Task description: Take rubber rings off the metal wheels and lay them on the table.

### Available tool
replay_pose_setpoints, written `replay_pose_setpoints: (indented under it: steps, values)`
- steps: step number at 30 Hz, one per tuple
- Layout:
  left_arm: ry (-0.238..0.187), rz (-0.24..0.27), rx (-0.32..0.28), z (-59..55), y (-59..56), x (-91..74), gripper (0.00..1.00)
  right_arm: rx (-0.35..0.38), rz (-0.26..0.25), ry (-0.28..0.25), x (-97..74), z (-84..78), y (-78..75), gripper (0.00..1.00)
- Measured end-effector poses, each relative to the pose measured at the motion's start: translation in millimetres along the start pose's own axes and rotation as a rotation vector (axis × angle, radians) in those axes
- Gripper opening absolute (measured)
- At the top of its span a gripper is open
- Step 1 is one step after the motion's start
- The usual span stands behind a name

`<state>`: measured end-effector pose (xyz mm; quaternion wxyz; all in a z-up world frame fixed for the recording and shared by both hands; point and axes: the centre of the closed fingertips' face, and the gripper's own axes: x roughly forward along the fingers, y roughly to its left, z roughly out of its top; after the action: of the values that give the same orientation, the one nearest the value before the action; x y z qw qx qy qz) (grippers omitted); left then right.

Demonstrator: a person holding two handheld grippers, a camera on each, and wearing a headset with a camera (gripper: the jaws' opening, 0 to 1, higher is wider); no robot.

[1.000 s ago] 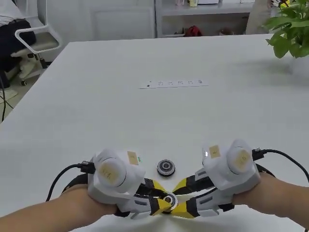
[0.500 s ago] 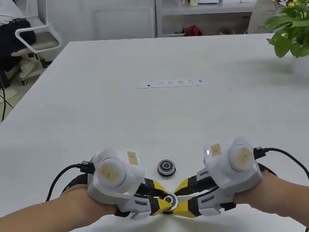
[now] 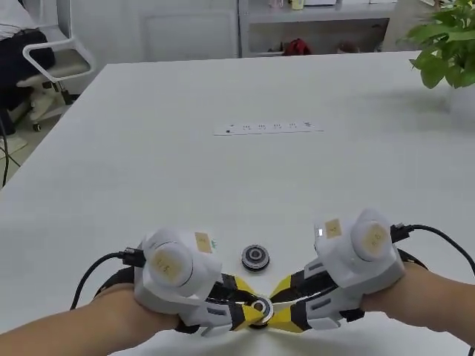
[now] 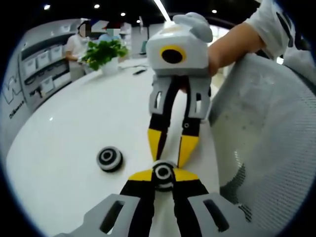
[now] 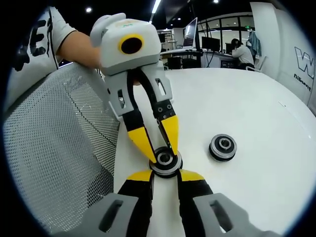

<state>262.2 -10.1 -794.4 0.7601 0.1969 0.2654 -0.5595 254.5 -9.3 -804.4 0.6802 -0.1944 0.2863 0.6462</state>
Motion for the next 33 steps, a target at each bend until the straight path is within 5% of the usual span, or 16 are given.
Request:
replay_pose_setpoints:
  steps: [18, 21, 33]
  values:
    - [0.001, 0.003, -0.002, 0.1, -0.3, 0.2, 0.13, 0.009, 0.003, 0.016, -1.4, -3.9, -0.3, 0.08]
    - [0.001, 0.004, -0.003, 0.1, -0.4, 0.3, 0.13, 0.005, -0.009, 0.034, -1.4, -7.2, -2.8, 0.0]
    - [0.002, 0.005, 0.002, -0.7, -0.6, 0.9, 0.13, 0.021, 0.003, 0.02, -1.6, -6.6, -1.3, 0.0]
